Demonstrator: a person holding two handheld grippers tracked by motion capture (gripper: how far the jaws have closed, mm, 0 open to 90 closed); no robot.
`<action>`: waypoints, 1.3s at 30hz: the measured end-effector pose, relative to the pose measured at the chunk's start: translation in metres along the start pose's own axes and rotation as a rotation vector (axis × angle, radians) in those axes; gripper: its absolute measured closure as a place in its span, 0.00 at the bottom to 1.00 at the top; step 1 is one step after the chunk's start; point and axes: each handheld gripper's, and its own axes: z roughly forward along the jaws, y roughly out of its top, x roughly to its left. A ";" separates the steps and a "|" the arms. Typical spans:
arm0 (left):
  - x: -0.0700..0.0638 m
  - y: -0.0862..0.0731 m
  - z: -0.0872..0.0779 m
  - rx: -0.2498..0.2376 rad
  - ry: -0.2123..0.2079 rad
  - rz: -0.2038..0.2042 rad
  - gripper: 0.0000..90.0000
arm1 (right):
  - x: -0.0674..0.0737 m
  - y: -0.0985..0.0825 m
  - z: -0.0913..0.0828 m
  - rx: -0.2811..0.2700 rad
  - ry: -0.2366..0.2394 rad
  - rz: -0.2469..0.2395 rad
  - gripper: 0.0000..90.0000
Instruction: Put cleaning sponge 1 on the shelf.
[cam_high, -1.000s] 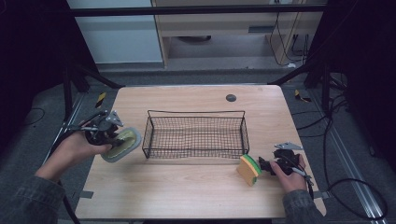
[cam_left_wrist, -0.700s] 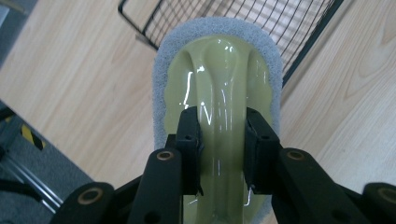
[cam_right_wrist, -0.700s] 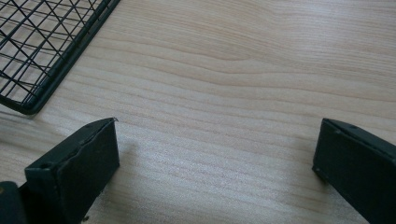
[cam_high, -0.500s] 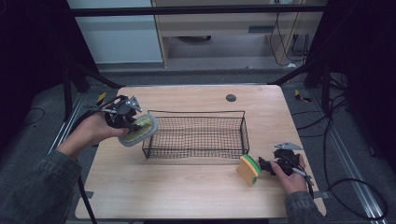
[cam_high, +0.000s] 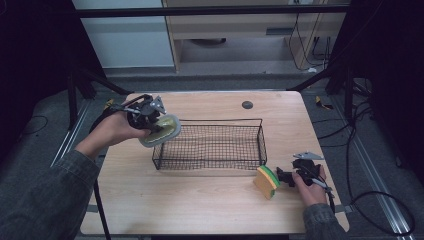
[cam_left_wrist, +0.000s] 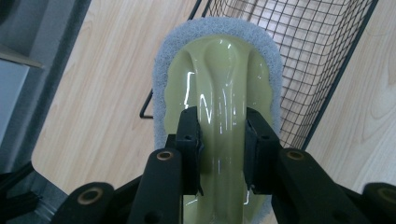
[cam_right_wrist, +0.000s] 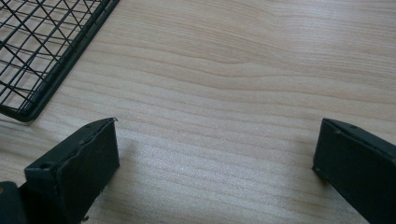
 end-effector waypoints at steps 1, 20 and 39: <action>-0.001 0.003 0.001 0.000 0.004 0.011 0.78 | 0.000 0.000 0.000 -0.001 0.001 0.002 0.00; 0.006 0.026 -0.005 -0.050 0.083 0.054 0.79 | -0.001 -0.001 -0.001 0.002 0.013 -0.013 0.00; -0.004 0.042 0.018 -0.046 0.077 0.156 0.78 | -0.001 0.000 0.000 -0.001 0.017 -0.018 0.01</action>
